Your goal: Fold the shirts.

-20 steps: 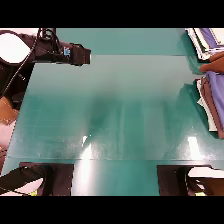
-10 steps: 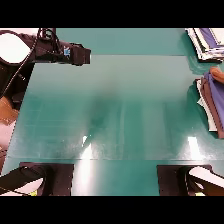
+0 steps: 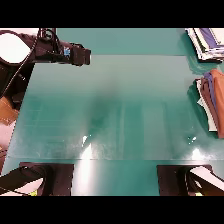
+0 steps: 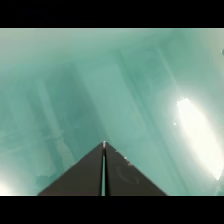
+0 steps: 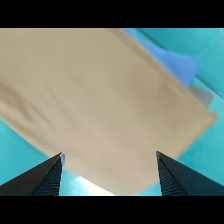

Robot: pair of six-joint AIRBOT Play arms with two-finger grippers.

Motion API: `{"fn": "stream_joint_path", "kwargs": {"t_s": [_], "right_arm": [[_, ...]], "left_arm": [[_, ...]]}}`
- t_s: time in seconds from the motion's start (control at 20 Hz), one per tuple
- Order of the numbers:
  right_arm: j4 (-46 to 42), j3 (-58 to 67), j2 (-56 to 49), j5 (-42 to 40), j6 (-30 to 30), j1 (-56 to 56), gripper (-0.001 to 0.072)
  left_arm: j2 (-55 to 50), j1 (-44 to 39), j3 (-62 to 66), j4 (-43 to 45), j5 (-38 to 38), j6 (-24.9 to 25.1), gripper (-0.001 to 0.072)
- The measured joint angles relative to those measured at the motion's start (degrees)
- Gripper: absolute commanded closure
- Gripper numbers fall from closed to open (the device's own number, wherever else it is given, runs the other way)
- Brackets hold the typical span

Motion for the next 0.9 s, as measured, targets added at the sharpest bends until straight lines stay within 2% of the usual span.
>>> {"fn": "stream_joint_path", "kwargs": {"t_s": [0.15,0.35,0.4,0.45,0.6,0.65,0.9], "right_arm": [[2.95,3.32,0.15,-0.28,0.00,3.19,0.0061],[4.66,7.13,0.24,-1.01,-0.04,15.98,0.0063],[4.59,7.65,0.24,-1.36,-0.04,20.20,0.0111],[4.61,8.00,0.22,-1.66,-0.04,24.28,0.0232],[4.63,8.61,0.22,-3.19,-0.11,36.65,0.0658],[4.66,8.70,0.24,-3.82,-0.13,40.24,0.0695],[4.57,8.92,0.24,-6.43,-0.76,53.02,0.0696]], "left_arm": [[0.00,0.00,0.02,0.00,0.00,0.02,0.0680],[-0.02,0.00,0.00,-0.28,-0.68,0.04,0.0680],[0.00,0.00,0.00,-0.44,-0.66,0.04,0.0680],[-0.02,0.00,0.00,-0.44,-0.66,0.04,0.0680],[0.00,-0.02,0.00,-0.55,-0.04,0.07,0.0680],[0.00,0.00,0.00,-0.59,0.13,0.07,0.0680],[-0.02,0.00,0.00,-0.68,0.46,0.07,0.0680]]}}
